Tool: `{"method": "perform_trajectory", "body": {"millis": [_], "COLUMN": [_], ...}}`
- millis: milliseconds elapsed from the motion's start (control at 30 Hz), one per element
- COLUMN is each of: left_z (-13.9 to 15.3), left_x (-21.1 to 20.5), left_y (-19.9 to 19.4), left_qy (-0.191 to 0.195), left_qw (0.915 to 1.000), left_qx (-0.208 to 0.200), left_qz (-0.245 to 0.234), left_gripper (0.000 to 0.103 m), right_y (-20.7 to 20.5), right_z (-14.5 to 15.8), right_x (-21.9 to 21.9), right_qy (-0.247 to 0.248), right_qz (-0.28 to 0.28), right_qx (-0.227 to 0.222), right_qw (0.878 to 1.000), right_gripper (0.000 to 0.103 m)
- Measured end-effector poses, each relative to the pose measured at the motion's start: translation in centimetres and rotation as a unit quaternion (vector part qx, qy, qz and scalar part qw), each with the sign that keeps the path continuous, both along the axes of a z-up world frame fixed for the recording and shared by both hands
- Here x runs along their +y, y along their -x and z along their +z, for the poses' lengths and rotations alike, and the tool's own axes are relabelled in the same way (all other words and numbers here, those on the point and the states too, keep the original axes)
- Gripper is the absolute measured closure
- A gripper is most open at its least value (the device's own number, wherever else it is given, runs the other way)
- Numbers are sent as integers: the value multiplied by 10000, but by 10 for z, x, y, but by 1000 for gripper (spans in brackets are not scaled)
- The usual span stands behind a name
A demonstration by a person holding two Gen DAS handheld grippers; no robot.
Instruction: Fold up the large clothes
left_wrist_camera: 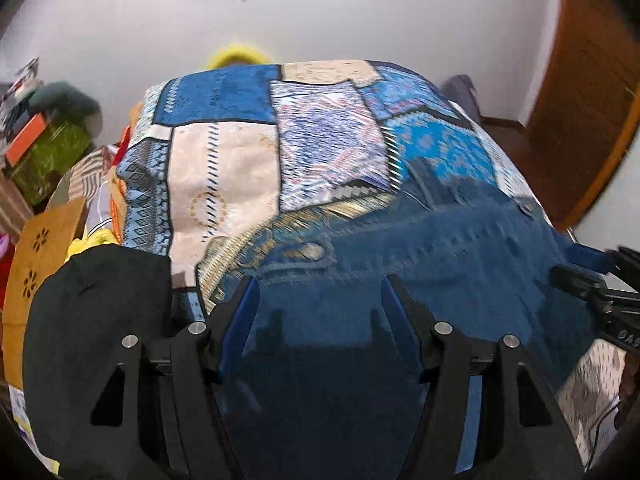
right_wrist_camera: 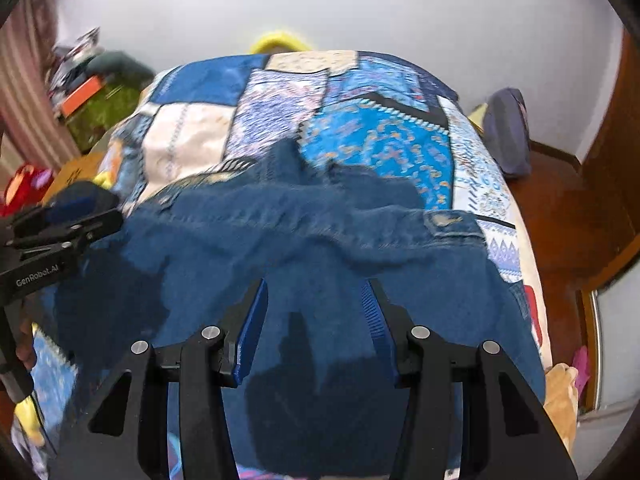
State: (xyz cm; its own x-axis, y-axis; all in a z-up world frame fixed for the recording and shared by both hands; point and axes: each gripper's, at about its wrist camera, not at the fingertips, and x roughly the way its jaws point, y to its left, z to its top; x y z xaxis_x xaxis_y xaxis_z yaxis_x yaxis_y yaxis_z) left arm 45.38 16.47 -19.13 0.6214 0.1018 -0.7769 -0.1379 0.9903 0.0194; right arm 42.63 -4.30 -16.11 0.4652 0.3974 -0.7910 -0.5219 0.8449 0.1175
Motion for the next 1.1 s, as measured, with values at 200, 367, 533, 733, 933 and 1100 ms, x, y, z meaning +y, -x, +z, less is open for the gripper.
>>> {"method": "perform_trajectory", "body": {"millis": [200,367,533,733,933,1100], "left_z": [-2,-23,-70,-67,-56,-49], "left_x": [-34,-43,-36,-46,-28,-10], "left_y": [26,31,32,51,65,77], "left_qy": [-14,158,528,94,90,-42], "left_qw": [9989,9984,9961,9987,9995,9990], "left_qx": [-29,181,646,403,314,261], "left_qz": [-463,-503,-299,-281,2,374], "left_gripper": [40,32,29,19,19,19], "right_y": [25,22,16,14,23,29], "right_z": [-12,-47,-63,-65,-61,-58], "right_x": [10,6,-35,-68,-93,-105], "right_qy": [3,518,15,198,159,422], "right_qz": [331,188,-310,-663,-771,-1010], "right_qx": [123,345,646,591,413,230], "right_qw": [9994,9979,9974,9958,9960,9937], "right_gripper": [57,48,28,28,28,28]}}
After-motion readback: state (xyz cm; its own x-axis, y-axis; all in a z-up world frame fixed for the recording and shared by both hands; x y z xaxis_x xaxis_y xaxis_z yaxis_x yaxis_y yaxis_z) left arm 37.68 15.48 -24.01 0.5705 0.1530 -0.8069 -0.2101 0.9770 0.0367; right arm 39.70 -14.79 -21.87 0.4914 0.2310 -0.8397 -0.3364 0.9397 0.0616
